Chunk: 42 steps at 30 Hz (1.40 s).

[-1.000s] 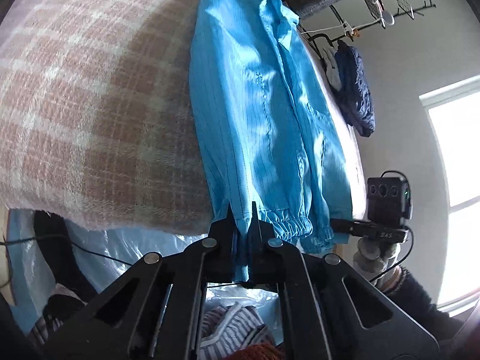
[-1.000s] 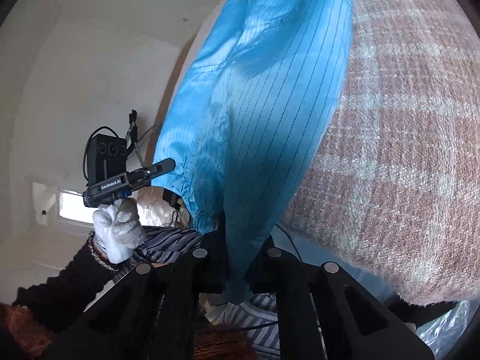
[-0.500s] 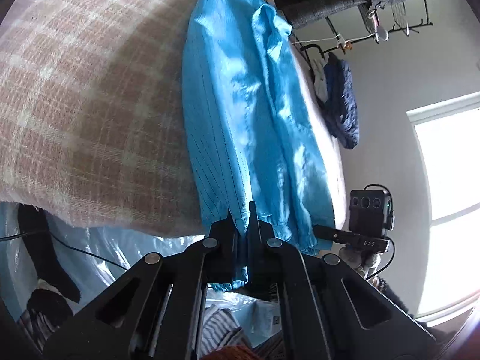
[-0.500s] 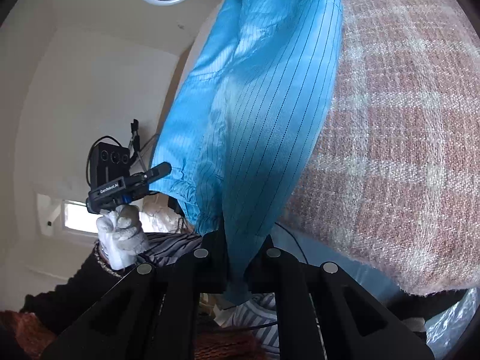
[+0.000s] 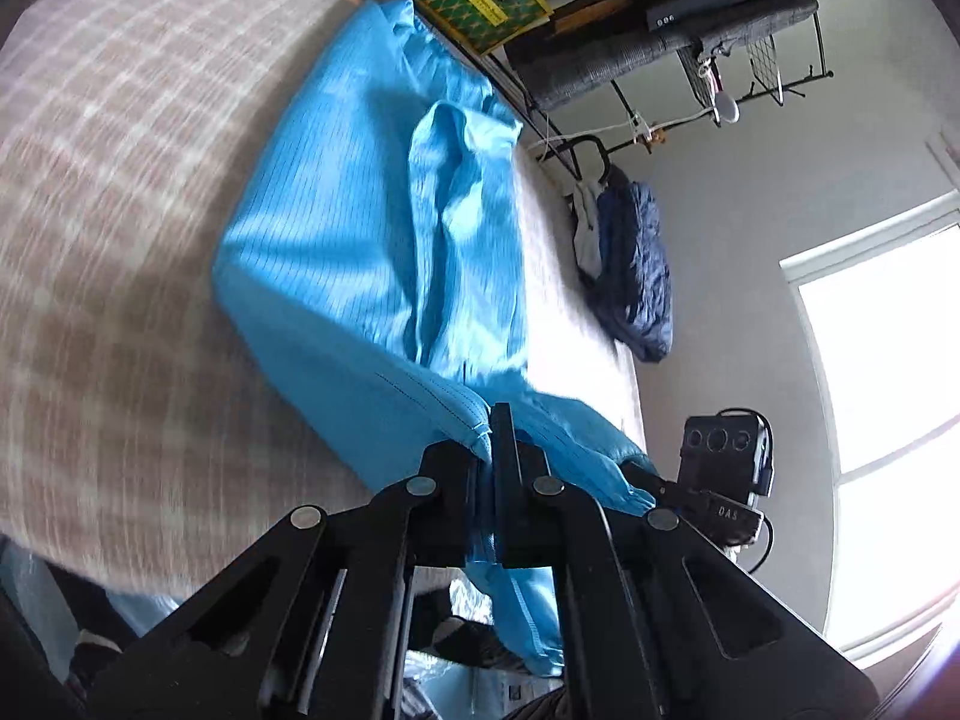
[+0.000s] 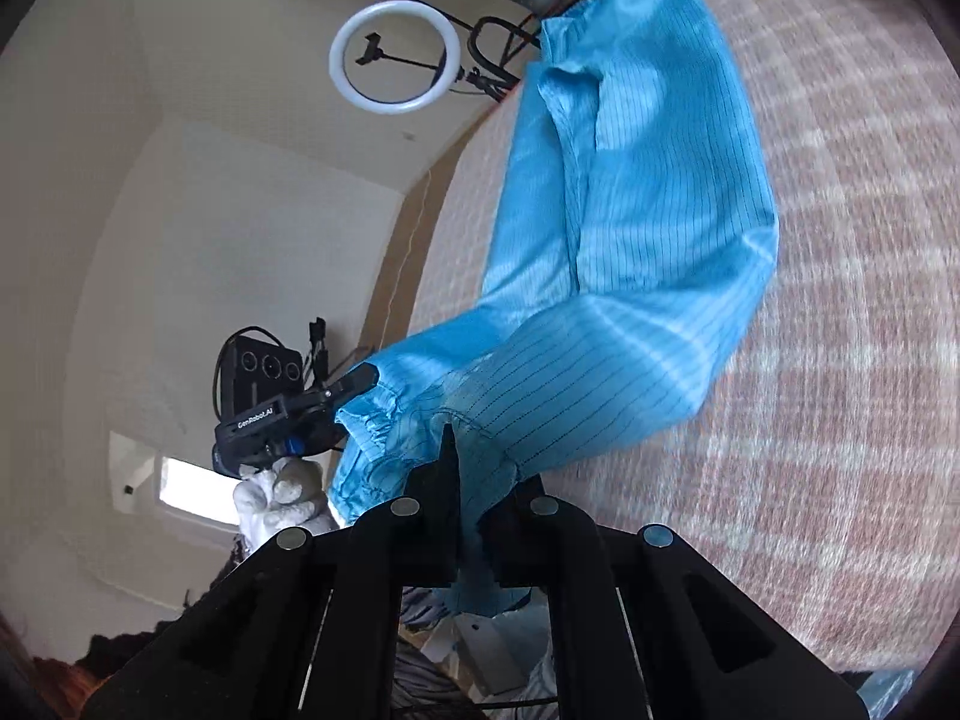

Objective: Fold large clothes
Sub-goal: 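Lift the hem end with both grippers and fold it toward the collar, then release the folded shirt with both grippers and smooth it flat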

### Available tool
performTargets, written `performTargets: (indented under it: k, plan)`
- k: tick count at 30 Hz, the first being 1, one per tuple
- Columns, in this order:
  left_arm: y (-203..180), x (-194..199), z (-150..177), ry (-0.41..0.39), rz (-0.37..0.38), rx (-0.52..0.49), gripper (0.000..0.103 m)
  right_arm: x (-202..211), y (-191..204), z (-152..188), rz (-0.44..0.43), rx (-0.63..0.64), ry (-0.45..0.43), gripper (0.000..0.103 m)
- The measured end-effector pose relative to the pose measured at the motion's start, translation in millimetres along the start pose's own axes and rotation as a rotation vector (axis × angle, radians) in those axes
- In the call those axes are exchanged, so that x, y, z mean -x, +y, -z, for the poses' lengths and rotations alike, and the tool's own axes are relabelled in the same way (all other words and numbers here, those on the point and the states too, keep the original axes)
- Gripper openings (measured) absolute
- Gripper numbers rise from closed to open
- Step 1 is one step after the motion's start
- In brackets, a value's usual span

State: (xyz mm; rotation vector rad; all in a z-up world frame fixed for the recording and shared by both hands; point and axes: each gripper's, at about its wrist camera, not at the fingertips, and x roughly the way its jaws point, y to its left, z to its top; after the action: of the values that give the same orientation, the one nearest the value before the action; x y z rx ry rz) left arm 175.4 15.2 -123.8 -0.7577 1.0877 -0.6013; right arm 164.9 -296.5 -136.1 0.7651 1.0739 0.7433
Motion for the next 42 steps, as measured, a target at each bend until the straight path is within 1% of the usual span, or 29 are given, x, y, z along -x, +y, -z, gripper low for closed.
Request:
performTargets:
  k: [5, 6, 9, 11, 15, 17, 21, 24, 28, 29, 31, 32, 33, 34, 35, 36, 37, 38, 39, 40, 42]
  plan:
    - [-2.1, -17.9, -38.7, -0.043, -0.027, 0.014, 0.001, -5.7, 2.2, -42.1, 0.052, 0.016, -0.048, 0.005]
    - [-1.2, -22.8, -45.2, -0.047, -0.027, 0.024, 0.001, -5.8, -1.6, -52.6, 0.058, 0.007, -0.063, 0.005]
    - [4.2, -35.1, -62.9, -0.064, -0.058, 0.042, 0.001, -9.8, -14.6, -77.3, 0.07, -0.024, -0.097, 0.005]
    - [10.9, -42.6, -75.7, -0.07, -0.07, 0.064, 0.001, -15.4, -22.4, -91.3, 0.08, -0.037, -0.106, 0.005]
    - [21.7, -56.5, -97.4, -0.087, -0.089, 0.097, 0.001, -30.9, -30.3, -111.4, 0.097, -0.06, -0.108, 0.005]
    - [26.4, -63.0, -105.5, -0.1, -0.119, 0.095, 0.001, -36.6, -35.6, -121.6, 0.117, -0.064, -0.11, 0.005]
    - [43.2, -80.4, -118.6, -0.093, -0.141, 0.147, 0.001, -44.9, -49.5, -138.1, 0.129, -0.115, -0.121, 0.005]
    - [49.8, -89.3, -125.7, -0.098, -0.175, 0.153, 0.001, -49.1, -62.5, -145.8, 0.151, -0.151, -0.122, 0.005]
    - [56.5, -97.5, -132.3, -0.1, -0.197, 0.155, 0.001, -53.6, -71.6, -151.5, 0.16, -0.184, -0.12, 0.005]
    - [57.6, -99.0, -134.0, -0.103, -0.206, 0.152, 0.001, -53.7, -73.1, -152.8, 0.166, -0.188, -0.122, 0.009]
    - [58.8, -100.5, -137.7, -0.107, -0.225, 0.139, 0.001, -53.6, -74.8, -157.5, 0.175, -0.202, -0.126, 0.01]
    - [59.4, -100.0, -139.5, -0.104, -0.23, 0.136, 0.003, -52.5, -75.8, -159.7, 0.176, -0.211, -0.128, 0.017]
    - [60.0, -99.9, -142.2, -0.099, -0.236, 0.138, 0.01, -49.8, -77.2, -159.9, 0.166, -0.222, -0.127, 0.023]
    - [60.7, -98.6, -144.4, -0.102, -0.23, 0.142, 0.013, -47.2, -77.9, -161.2, 0.157, -0.234, -0.129, 0.038]
    - [60.6, -96.1, -146.1, -0.11, -0.228, 0.144, 0.02, -44.0, -78.1, -162.7, 0.154, -0.24, -0.138, 0.056]
    - [60.2, -93.7, -147.9, -0.117, -0.227, 0.143, 0.029, -39.1, -77.6, -163.4, 0.145, -0.242, -0.153, 0.063]
    - [59.3, -90.1, -150.2, -0.129, -0.232, 0.14, 0.036, -34.2, -76.6, -163.6, 0.139, -0.242, -0.17, 0.067]
    - [58.3, -86.3, -151.3, -0.14, -0.24, 0.139, 0.05, -29.2, -75.7, -164.0, 0.137, -0.244, -0.187, 0.067]
    - [57.4, -81.4, -153.2, -0.16, -0.245, 0.139, 0.053, -24.8, -74.7, -164.6, 0.128, -0.244, -0.198, 0.067]
    - [55.8, -74.7, -155.1, -0.184, -0.245, 0.132, 0.053, -20.7, -73.3, -165.1, 0.12, -0.24, -0.205, 0.067]
    - [52.0, -63.7, -157.7, -0.207, -0.237, 0.108, 0.053, -13.1, -66.9, -165.8, 0.145, -0.211, -0.215, 0.067]
